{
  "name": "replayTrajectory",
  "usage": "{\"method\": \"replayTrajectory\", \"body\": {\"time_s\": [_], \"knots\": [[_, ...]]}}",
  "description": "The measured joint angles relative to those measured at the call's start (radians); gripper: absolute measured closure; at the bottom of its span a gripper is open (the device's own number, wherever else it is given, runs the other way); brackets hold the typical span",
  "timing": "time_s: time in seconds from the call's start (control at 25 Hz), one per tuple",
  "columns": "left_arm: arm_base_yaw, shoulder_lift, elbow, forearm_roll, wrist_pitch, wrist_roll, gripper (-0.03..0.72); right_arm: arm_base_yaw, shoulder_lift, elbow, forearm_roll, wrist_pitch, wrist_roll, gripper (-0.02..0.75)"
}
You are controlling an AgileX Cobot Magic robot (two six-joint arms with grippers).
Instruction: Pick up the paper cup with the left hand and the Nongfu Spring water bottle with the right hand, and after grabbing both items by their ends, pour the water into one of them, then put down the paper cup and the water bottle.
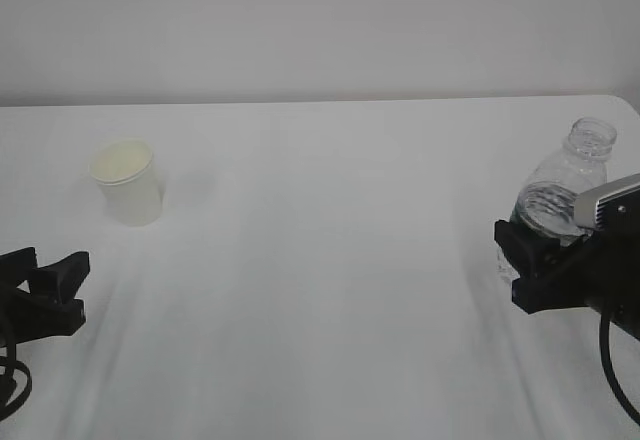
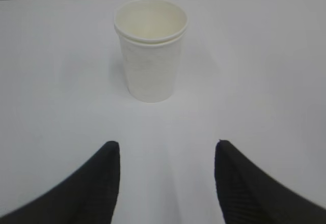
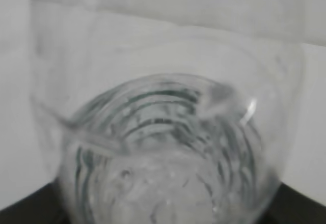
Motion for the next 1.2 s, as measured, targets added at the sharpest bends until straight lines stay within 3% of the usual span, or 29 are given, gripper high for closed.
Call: {"method": "replayTrajectory", "body": {"time_s": [0.36, 0.48, 0.84, 1.0, 1.2], "knots": [[0.005, 0.012, 0.0, 0.024, 0.0, 0.0, 0.257, 0.0, 0.0, 0.0, -0.004, 0.0, 0.0, 0.291], [0.052, 0.048, -0.011, 0.092, -0.002, -0.013, 0.218, 0.0, 0.0, 0.0, -0.007, 0.0, 0.0, 0.291], [0.296, 0.093, -0.044, 0.378, -0.002, -0.068, 0.16, 0.0, 0.0, 0.0, -0.009, 0.0, 0.002, 0.291], [0.353, 0.102, -0.096, 0.477, -0.002, -0.089, 0.158, 0.0, 0.0, 0.0, -0.009, 0.0, 0.004, 0.291], [0.373, 0.163, -0.184, 0.547, -0.004, -0.12, 0.14, 0.0, 0.0, 0.0, -0.009, 0.0, 0.004, 0.292]]}}
